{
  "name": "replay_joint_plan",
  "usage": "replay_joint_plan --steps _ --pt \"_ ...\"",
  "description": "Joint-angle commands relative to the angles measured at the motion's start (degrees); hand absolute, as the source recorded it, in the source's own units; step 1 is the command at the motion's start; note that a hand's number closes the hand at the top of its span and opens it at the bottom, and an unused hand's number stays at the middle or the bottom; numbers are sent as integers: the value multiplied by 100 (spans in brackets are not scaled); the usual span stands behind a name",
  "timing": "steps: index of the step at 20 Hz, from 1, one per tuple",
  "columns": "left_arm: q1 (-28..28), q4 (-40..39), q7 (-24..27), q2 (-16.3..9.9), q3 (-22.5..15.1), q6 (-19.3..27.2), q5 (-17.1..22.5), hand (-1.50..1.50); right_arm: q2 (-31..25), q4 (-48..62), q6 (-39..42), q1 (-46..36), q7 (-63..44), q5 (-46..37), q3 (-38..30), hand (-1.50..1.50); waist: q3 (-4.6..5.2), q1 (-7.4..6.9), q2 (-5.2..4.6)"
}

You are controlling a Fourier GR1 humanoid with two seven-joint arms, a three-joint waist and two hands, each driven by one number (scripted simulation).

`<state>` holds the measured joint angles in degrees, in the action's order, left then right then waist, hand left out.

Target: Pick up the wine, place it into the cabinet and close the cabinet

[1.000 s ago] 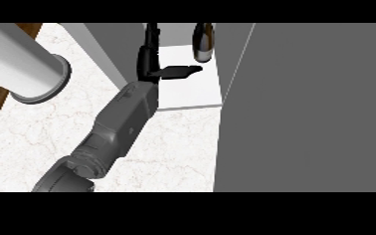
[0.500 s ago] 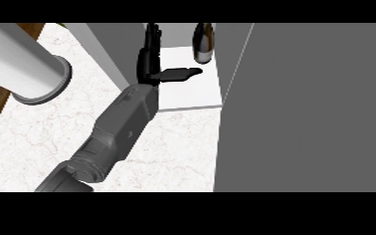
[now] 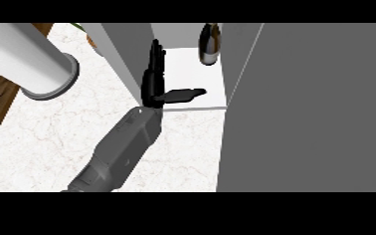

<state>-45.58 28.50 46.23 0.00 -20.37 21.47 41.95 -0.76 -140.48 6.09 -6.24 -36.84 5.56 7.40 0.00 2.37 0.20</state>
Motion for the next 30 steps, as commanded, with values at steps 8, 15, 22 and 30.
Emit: replay_joint_plan --steps 8,15,22,30 --pt "1660 3038 -397 0 -1757 1816 -87 -150 -226 -341 108 217 34 482 -536 -150 -4 -243 2" --pt "3017 5070 -930 -395 -2366 2245 -649 -150 -102 -546 25 407 -43 103 -171 -150 -4 -288 17" --pt "3696 6569 -1617 -830 -2593 3115 -1240 -150 -279 -705 97 398 -218 367 -442 -150 -5 -262 10" --pt "4844 7307 -1125 -1316 -2811 2314 -1471 -150 -190 -517 246 447 -227 732 -238 -150 -2 -247 -7"
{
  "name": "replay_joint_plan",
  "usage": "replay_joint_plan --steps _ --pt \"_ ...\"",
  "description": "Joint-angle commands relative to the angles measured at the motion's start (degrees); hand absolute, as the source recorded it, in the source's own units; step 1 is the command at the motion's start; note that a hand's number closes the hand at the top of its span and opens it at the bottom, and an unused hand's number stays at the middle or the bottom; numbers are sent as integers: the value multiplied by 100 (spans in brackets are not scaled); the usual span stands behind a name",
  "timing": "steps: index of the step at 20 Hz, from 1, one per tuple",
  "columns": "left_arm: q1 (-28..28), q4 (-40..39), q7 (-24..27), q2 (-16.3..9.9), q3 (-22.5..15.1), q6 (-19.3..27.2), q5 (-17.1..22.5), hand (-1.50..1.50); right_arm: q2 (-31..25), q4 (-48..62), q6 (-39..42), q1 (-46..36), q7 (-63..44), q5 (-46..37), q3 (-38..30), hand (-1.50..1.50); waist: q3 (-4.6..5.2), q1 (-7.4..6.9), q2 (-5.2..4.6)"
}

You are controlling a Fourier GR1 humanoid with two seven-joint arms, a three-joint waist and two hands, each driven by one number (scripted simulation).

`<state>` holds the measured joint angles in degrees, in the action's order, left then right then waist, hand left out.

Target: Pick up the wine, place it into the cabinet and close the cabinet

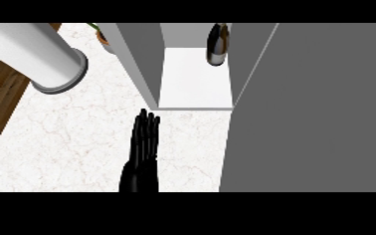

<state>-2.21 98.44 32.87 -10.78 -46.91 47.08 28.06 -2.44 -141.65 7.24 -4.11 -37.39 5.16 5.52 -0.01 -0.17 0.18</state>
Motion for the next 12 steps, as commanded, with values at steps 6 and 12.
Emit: replay_joint_plan --steps 6,12 --pt "754 1144 -138 -951 -166 -514 -181 -150 -78 -228 431 261 -230 748 197 150 0 1 -6" --pt "1269 1665 44 -1839 430 -1345 126 -150 -114 -704 627 464 -420 584 566 150 3 7 3"
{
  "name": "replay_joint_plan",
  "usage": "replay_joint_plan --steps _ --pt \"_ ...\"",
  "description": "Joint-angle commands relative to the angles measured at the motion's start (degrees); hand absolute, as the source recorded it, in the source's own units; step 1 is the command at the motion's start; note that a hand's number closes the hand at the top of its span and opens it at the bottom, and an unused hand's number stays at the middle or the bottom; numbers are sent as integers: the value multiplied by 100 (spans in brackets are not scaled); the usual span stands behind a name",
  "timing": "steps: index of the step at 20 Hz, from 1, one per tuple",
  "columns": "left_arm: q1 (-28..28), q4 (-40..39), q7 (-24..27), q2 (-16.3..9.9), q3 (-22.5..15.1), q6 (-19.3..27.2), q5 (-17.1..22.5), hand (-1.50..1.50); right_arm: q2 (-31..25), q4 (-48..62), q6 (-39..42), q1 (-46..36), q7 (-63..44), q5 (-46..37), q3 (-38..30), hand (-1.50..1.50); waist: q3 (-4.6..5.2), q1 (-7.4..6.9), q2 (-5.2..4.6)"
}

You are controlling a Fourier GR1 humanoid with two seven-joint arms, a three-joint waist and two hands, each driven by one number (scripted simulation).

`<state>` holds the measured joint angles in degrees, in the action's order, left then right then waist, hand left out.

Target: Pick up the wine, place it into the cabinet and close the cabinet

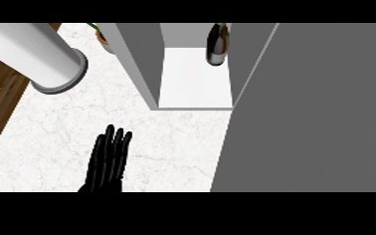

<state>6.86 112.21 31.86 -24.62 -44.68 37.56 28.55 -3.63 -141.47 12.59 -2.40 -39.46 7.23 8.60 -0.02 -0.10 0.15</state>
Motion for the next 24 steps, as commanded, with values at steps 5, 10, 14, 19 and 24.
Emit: replay_joint_plan --steps 5,10,14,19,24 --pt "879 658 288 -736 464 -582 265 -150 239 -455 60 600 -465 974 594 150 2 -27 5" --pt "1094 547 539 -926 1179 -1055 656 -150 360 -508 -305 796 -637 718 1408 150 6 -16 4" --pt "1342 604 576 -1219 1901 -1552 1182 -150 348 -582 57 815 -631 512 1943 150 10 -30 9" --pt "1688 844 416 -1529 2492 -1924 1596 -150 363 -425 -157 720 -403 -299 3230 150 10 -17 23" --pt "1849 879 175 -1811 3202 -2092 1899 -150 363 -411 -697 679 -446 -856 4226 150 10 5 47"
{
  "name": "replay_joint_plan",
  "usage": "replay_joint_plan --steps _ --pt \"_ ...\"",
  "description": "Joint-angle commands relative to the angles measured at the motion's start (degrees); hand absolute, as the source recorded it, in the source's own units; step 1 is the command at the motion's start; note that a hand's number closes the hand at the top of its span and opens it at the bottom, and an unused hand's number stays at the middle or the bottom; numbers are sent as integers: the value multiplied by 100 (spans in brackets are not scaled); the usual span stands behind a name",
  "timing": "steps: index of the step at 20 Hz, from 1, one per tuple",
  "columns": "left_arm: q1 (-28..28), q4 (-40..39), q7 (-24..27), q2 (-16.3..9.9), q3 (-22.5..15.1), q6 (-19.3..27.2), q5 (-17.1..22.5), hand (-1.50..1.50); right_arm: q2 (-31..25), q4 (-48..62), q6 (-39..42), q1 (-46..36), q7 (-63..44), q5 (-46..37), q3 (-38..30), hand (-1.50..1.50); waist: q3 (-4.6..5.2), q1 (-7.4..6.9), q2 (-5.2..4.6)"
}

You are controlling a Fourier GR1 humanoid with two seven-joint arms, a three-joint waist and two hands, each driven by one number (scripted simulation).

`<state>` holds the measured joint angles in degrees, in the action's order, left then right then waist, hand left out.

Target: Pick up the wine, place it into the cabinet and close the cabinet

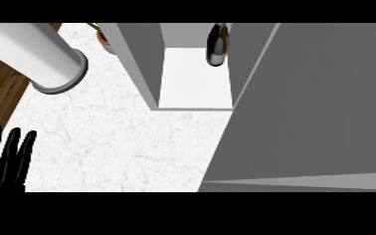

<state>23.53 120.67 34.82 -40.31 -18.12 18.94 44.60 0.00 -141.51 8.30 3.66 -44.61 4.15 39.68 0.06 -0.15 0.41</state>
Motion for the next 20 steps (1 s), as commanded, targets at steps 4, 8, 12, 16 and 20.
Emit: replay_joint_plan --steps 4,8,12,16,20 --pt "434 21 -194 -374 769 -657 448 -150 -6 -185 -775 -82 215 -636 1468 150 1 -20 16" --pt "220 -327 -207 -401 1049 -995 583 -150 -13 -104 -1448 -593 -8 -846 1653 150 15 -3 14" --pt "136 -35 -607 -667 1376 -917 786 -150 -11 243 -1845 -1167 258 -1149 1761 150 11 -36 14" --pt "278 -304 -480 -477 1335 -1286 831 -150 -19 842 -2536 -1755 449 -1401 1980 150 16 -99 11" --pt "-160 -502 -769 -377 1425 -1305 1096 -150 -34 934 -2907 -2587 12 -1451 1613 150 16 -51 -23"
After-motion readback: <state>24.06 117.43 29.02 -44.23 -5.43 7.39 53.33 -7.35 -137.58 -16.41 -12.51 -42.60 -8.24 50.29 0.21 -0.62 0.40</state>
